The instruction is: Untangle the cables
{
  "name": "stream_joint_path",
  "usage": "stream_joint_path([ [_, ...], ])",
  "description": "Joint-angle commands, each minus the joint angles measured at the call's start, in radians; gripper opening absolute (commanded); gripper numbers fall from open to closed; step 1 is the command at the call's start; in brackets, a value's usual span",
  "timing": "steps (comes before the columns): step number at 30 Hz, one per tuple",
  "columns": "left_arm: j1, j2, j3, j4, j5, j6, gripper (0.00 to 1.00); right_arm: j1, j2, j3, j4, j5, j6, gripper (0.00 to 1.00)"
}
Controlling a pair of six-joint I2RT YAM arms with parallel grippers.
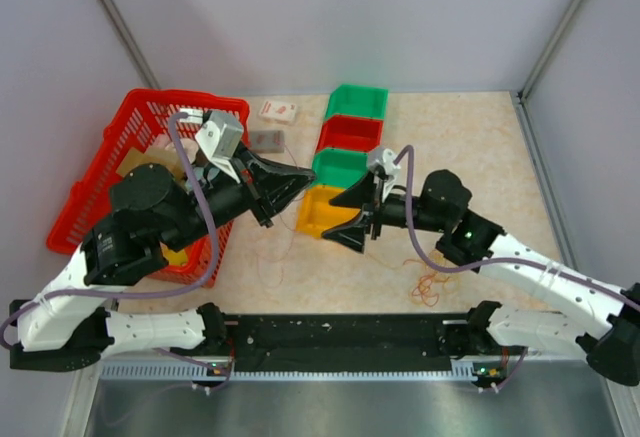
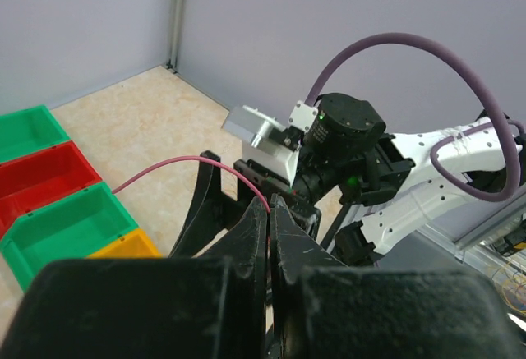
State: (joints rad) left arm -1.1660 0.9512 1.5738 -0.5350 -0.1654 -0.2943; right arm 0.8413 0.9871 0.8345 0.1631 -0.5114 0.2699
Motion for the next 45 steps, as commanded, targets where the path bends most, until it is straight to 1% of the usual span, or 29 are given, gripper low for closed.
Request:
stream_joint_path([
  [1,0.0,-0.009,-0.012,0.059,0.02,-0.019,0.0,0.088,0.076,0.074,0.166,-0.068,-0.037,0.83],
  [5,0.0,-0.017,-0.021,0.067,0.024,-0.014,0.0,0.136,0.142,0.078,0.274,-0.094,-0.011,0.79],
  [7,0.002,-0.02,-0.021,0.067,0.02,-0.009,0.0,0.166,0.153,0.08,0.282,-0.104,-0.018,0.74],
  [8,0.002,-0.022,-0.023,0.067,0.017,-0.008,0.0,0.183,0.151,0.074,0.28,-0.099,-0.029,0.69],
  [10,0.003,-0.028,-0.027,0.07,0.012,-0.002,0.0,0.193,0.14,0.057,0.27,-0.073,-0.028,0.47],
  [11,0.003,-0.031,-0.032,0.07,0.001,0.003,0.0,0.193,0.13,0.051,0.254,-0.062,-0.024,0.33],
  [12,0.005,-0.037,-0.04,0.067,-0.009,0.006,0.0,0.191,0.111,0.048,0.228,-0.037,-0.026,0.13],
  [13,0.005,-0.043,-0.053,0.07,-0.028,0.01,0.0,0.193,0.09,0.046,0.195,0.012,-0.023,0.0],
  [15,0.006,-0.061,-0.095,0.07,-0.087,0.007,0.0,0.193,0.038,0.043,0.144,0.13,-0.002,0.0],
  [18,0.017,-0.104,-0.214,0.072,-0.242,-0.054,0.0,0.193,-0.02,0.063,0.112,0.265,0.043,0.0],
  [19,0.028,-0.123,-0.26,0.081,-0.27,-0.086,0.01,0.191,-0.027,0.072,0.112,0.298,0.052,0.0],
  [20,0.041,-0.135,-0.312,0.099,-0.267,-0.109,0.05,0.191,-0.034,0.078,0.118,0.342,0.054,0.0],
  [23,0.11,-0.157,-0.417,0.148,-0.146,-0.181,0.23,0.193,-0.024,0.094,0.115,0.535,0.031,0.0],
  [26,0.201,-0.164,-0.491,0.179,-0.007,-0.235,0.57,0.17,0.03,0.156,0.075,0.626,-0.011,0.0],
  [27,0.233,-0.17,-0.507,0.181,0.028,-0.243,0.64,0.15,0.057,0.19,0.046,0.634,-0.002,0.0],
  [29,0.276,-0.181,-0.535,0.179,0.092,-0.233,0.7,0.102,0.109,0.262,-0.008,0.63,0.008,0.0],
  [30,0.282,-0.189,-0.553,0.179,0.092,-0.229,0.8,0.085,0.126,0.29,-0.019,0.634,0.011,0.0],
  [31,0.284,-0.213,-0.57,0.179,0.084,-0.221,0.83,0.068,0.143,0.316,-0.031,0.636,0.006,0.0],
  [32,0.284,-0.232,-0.593,0.184,0.076,-0.21,0.88,0.053,0.162,0.336,-0.045,0.643,0.009,0.0],
  [34,0.284,-0.275,-0.636,0.185,0.061,-0.195,0.9,0.006,0.188,0.368,-0.062,0.645,0.02,0.0],
  [38,0.284,-0.351,-0.741,0.199,0.061,-0.193,0.88,-0.063,0.251,0.416,-0.065,0.584,0.008,0.0],
  [40,0.284,-0.385,-0.784,0.213,0.073,-0.19,0.85,-0.077,0.286,0.437,-0.057,0.562,-0.044,0.0],
  [43,0.284,-0.422,-0.821,0.221,0.069,-0.178,0.84,-0.096,0.324,0.428,0.015,0.518,-0.127,0.0],
  [45,0.284,-0.434,-0.821,0.214,0.061,-0.164,0.84,-0.116,0.369,0.448,0.024,0.462,-0.155,0.0],
])
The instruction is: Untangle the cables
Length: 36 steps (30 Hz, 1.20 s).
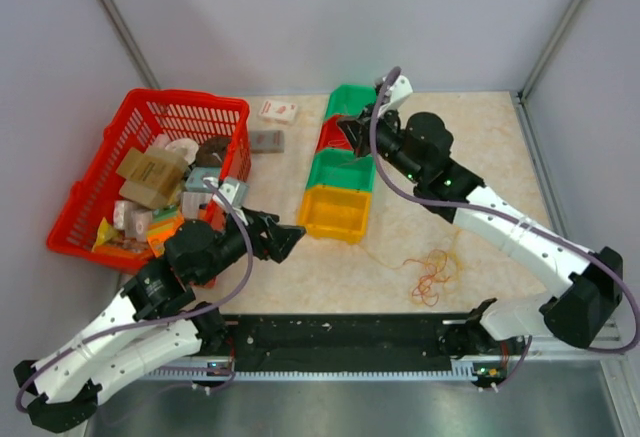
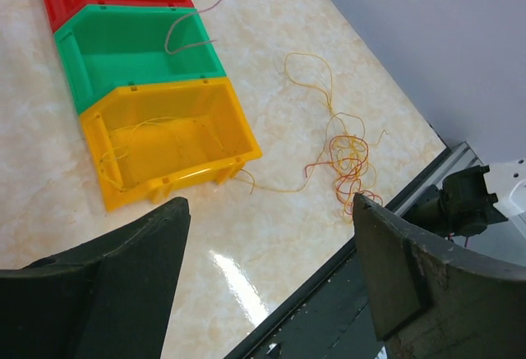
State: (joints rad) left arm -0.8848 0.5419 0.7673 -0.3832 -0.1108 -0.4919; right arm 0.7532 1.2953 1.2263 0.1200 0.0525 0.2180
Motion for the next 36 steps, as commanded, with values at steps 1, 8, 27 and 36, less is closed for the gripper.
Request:
stream_joint_path([
  [1,0.003,-0.031,-0.014,0.061,0.005,0.039,0.83,-0.04,0.08,0.067,0.058,-0.114,-0.112,0.0],
  [8,0.004,-0.048,-0.028,0.069,0.002,0.058,0.83,-0.052,0.186,0.044,0.095,-0.1,-0.126,0.0],
  [27,0.004,-0.085,-0.049,0.07,0.016,0.038,0.8,-0.011,0.355,0.03,-0.011,0.495,0.315,0.0],
  [36,0.004,-0.094,-0.049,0.056,0.02,0.036,0.8,0.095,0.472,0.136,-0.144,0.727,0.501,0.0],
])
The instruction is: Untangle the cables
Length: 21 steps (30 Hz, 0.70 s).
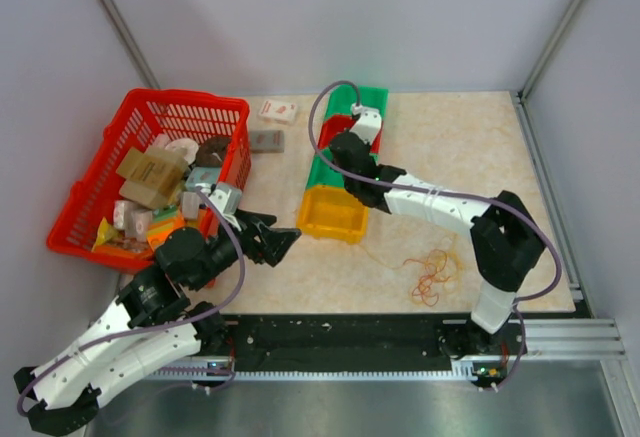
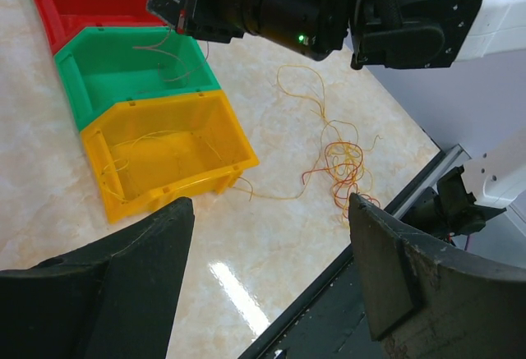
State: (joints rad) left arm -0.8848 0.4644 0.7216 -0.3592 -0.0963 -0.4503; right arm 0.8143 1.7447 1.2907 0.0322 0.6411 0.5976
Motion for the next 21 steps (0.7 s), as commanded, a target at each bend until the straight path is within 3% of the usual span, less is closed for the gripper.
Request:
stream_joint_path([
  [1,0.004,-0.021,-0.007,0.032,0.007,-0.007,0.8,0.033,0.033,0.073,-0.052,0.135,0.131,0.0],
  [4,0.004,-0.029,-0.002,0.028,0.013,-0.007,0.8,0.023,0.052,0.065,-0.061,0.158,0.169,0.0],
  [10,0.004,-0.043,0.001,0.009,0.012,-0.005,0.8,-0.05,0.059,0.01,-0.097,0.013,0.263,0.0],
  [19,0.004,-0.017,-0.004,0.046,0.056,-0.033,0.8,-0.058,0.024,-0.071,-0.1,-0.187,0.192,0.0],
  [21,0.004,-0.007,-0.001,0.051,0.076,-0.047,0.8,-0.067,0.009,-0.074,-0.12,-0.21,0.179,0.08],
])
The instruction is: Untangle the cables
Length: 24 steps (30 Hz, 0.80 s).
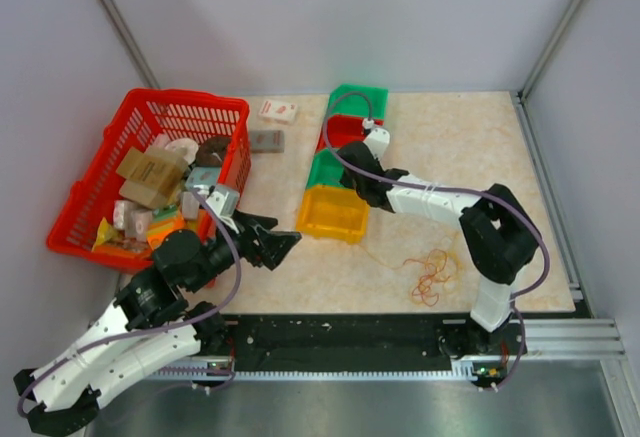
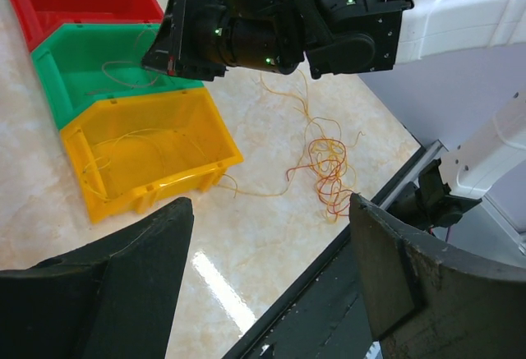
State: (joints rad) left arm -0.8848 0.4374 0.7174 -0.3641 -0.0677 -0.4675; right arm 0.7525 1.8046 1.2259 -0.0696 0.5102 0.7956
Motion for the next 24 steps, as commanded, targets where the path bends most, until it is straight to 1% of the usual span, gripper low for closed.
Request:
stream_joint_path([
  [1,0.004,0.023,0.004,0.056,0.052,-0.034,0.8,-0.01,-0.065,-0.009,-0.033,-0.103,-0.044,0.18],
  [2,0.004,0.024,0.007,0.054,0.058,-0.037,0.8,-0.013,-0.083,-0.006,-0.051,-0.125,-0.076,0.3],
  [4,0.004,0.029,0.008,0.053,0.062,-0.039,0.8,-0.018,-0.12,0.004,-0.117,-0.148,-0.149,0.6],
  [5,0.004,0.034,0.011,0.048,0.063,-0.04,0.8,-0.018,-0.149,0.006,-0.16,-0.147,-0.186,0.63],
  [6,0.004,0.038,0.016,0.047,0.095,-0.04,0.8,-0.018,-0.181,-0.009,-0.191,-0.141,-0.214,0.68],
  [8,0.004,0.052,0.019,0.045,0.112,-0.042,0.8,-0.019,-0.272,-0.057,-0.228,-0.105,-0.257,0.76],
  [9,0.004,0.063,0.022,0.051,0.124,-0.043,0.81,-0.022,-0.345,-0.086,-0.258,-0.095,-0.266,0.8],
  [11,0.004,0.098,0.027,0.062,0.155,-0.048,0.81,-0.038,-0.456,-0.155,-0.344,-0.066,-0.248,0.8],
  [12,0.004,0.121,0.033,0.074,0.181,-0.052,0.81,-0.045,-0.52,-0.201,-0.387,-0.026,-0.221,0.81],
  [14,0.004,0.171,0.036,0.105,0.245,-0.062,0.81,-0.056,-0.652,-0.311,-0.471,0.013,-0.136,0.86],
  [15,0.004,0.202,0.036,0.126,0.278,-0.071,0.8,-0.073,-0.727,-0.363,-0.504,0.008,-0.087,0.88],
  [16,0.004,0.228,0.033,0.154,0.316,-0.082,0.79,-0.09,-0.79,-0.421,-0.541,-0.013,-0.04,0.9],
  [17,0.004,0.262,0.03,0.18,0.359,-0.091,0.79,-0.11,-0.865,-0.477,-0.567,-0.038,-0.009,0.98],
  [19,0.003,0.343,0.024,0.237,0.437,-0.134,0.76,-0.145,-1.0,-0.56,-0.63,-0.047,0.068,0.99],
  [20,0.003,0.368,0.022,0.272,0.478,-0.147,0.75,-0.163,-1.072,-0.592,-0.645,-0.042,0.083,0.99],
  [21,0.001,0.429,0.024,0.307,0.523,-0.184,0.73,-0.182,-1.128,-0.627,-0.656,-0.047,0.099,0.99],
  [23,-0.016,0.516,0.036,0.356,0.603,-0.223,0.65,-0.237,-1.227,-0.673,-0.661,-0.117,0.12,0.99],
  [24,-0.038,0.549,0.048,0.39,0.614,-0.232,0.64,-0.272,-1.246,-0.689,-0.656,-0.162,0.123,0.96],
])
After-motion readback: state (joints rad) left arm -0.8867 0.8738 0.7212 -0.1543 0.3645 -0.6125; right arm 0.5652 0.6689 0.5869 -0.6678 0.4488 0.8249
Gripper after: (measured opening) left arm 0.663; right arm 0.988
